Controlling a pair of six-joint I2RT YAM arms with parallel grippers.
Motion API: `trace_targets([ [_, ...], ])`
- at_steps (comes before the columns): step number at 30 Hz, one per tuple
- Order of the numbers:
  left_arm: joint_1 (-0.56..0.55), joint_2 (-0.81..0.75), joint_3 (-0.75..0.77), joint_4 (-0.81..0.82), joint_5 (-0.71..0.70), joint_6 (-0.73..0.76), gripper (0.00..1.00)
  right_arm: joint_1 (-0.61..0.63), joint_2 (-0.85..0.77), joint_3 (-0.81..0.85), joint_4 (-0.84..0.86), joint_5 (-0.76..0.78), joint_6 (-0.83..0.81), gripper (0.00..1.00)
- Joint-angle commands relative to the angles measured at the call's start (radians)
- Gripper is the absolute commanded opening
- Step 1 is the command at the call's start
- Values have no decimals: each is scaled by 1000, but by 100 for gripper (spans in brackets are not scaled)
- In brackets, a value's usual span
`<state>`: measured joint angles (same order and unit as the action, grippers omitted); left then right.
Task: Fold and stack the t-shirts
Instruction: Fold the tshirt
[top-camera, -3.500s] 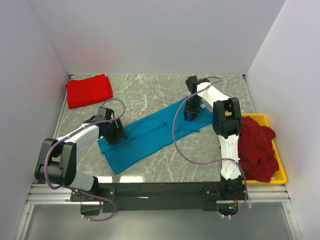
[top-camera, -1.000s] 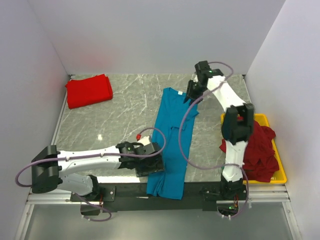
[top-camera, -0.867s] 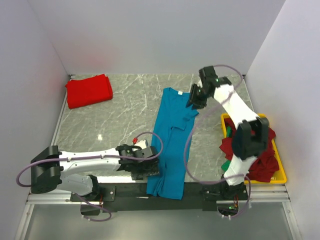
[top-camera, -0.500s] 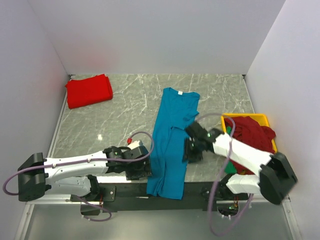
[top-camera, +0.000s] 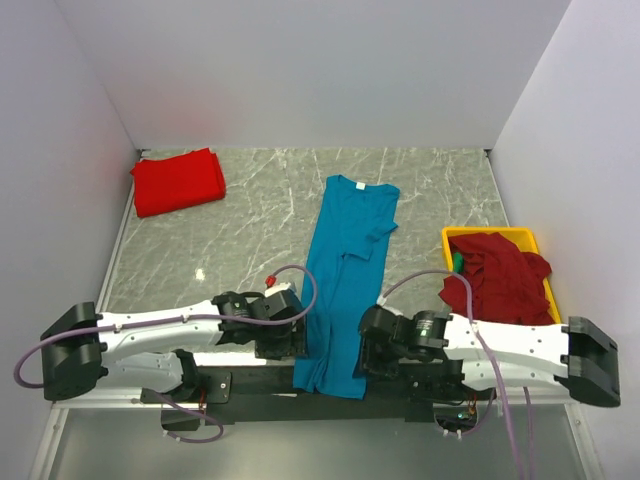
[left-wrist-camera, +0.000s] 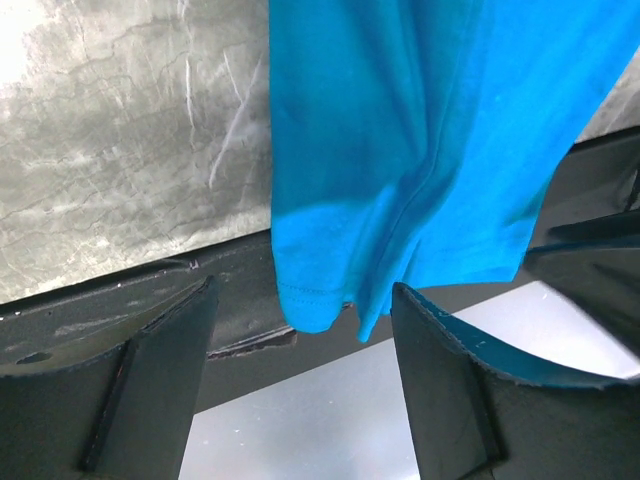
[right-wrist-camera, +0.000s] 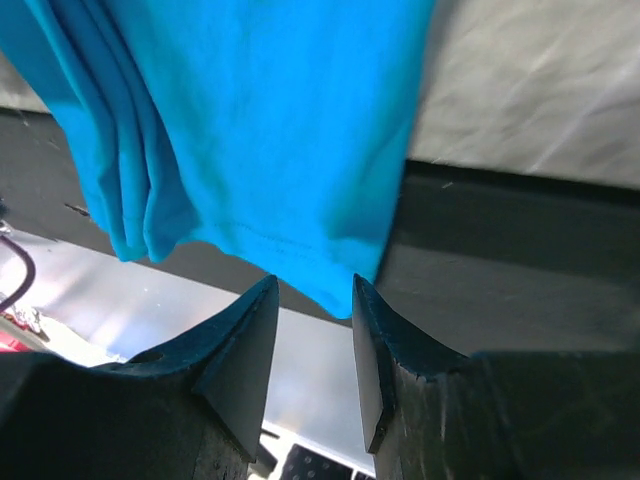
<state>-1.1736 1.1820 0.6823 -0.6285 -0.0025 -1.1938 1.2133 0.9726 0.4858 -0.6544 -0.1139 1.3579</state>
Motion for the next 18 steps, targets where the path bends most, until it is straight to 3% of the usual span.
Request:
trace_targets([
  [1,6,-42,-13,18,13,30,76,69,61,23,73,54,161,43],
  [8,5,-94,-38,6,13,25,76,120,179,105,6,80,173,44],
  [18,6,-140,-92,42,41,-15,75,213,132,123,-113,106,286,44],
])
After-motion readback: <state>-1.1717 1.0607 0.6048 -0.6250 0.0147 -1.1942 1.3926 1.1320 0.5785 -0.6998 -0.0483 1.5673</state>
